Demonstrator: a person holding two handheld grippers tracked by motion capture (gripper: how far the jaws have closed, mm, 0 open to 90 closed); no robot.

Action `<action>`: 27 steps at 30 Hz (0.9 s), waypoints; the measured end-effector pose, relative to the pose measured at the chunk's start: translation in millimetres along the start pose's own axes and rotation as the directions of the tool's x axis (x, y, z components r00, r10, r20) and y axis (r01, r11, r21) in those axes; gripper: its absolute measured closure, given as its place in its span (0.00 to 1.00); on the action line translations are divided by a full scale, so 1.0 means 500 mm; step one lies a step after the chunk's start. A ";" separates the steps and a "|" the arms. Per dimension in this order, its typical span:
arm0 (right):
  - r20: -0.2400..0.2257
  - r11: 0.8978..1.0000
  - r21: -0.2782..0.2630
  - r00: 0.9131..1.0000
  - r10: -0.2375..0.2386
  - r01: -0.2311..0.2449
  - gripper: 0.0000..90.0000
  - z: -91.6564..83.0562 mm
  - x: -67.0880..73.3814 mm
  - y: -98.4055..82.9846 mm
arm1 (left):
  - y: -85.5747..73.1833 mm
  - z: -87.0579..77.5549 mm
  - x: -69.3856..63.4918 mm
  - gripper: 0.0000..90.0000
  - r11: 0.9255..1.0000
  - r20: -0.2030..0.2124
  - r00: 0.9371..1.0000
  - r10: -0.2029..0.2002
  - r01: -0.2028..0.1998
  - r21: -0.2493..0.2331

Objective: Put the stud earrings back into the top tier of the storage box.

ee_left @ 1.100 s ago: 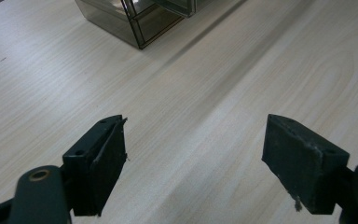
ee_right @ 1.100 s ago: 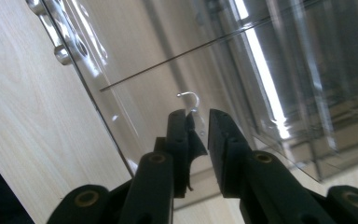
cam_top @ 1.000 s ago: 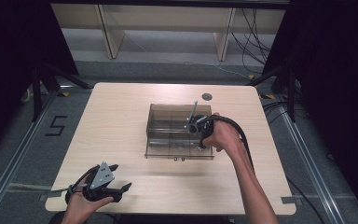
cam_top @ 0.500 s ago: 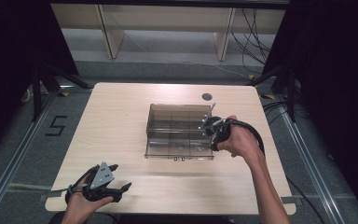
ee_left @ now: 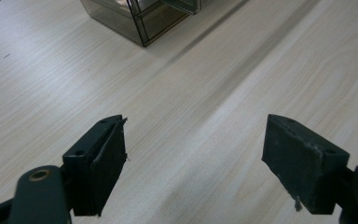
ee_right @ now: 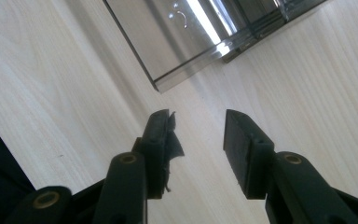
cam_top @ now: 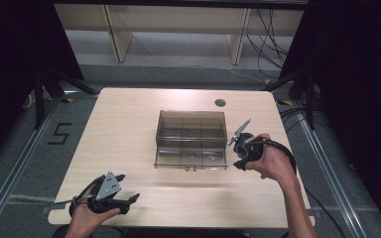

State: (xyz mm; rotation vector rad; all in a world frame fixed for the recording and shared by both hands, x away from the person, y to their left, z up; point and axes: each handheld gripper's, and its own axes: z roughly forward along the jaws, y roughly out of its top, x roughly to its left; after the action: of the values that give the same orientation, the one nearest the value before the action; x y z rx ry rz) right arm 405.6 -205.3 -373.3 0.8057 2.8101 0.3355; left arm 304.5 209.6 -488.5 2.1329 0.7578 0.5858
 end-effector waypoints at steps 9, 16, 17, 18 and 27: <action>-0.015 0.998 -0.054 1.000 0.022 -0.023 0.64 0.016 0.014 -0.037 | 0.001 -0.001 0.000 0.23 1.000 0.001 1.000 0.016 -0.016 0.003; -0.006 0.994 -0.097 0.999 0.048 -0.049 0.55 0.027 0.020 -0.059 | 0.002 -0.001 0.002 0.23 1.000 0.011 0.999 0.031 -0.031 0.004; -0.006 0.993 -0.101 0.998 0.057 -0.057 0.53 0.029 0.023 -0.062 | 0.001 0.000 0.000 0.23 1.000 0.012 1.000 0.020 -0.020 0.004; -0.021 0.992 -0.107 0.997 0.069 -0.071 0.48 0.033 0.029 -0.066 | 0.002 -0.001 -0.001 0.23 1.000 0.011 1.000 0.019 -0.019 0.006; -0.039 0.985 -0.144 0.995 0.092 -0.096 0.40 0.041 0.039 -0.067 | 0.003 0.000 -0.003 0.23 1.000 0.015 1.000 0.024 -0.024 -0.002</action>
State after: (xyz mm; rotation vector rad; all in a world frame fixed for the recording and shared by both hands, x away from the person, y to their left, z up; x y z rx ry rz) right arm 377.7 -219.2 -404.5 0.9088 2.7432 0.5674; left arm 303.8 207.7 -487.3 2.1449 0.7244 0.5826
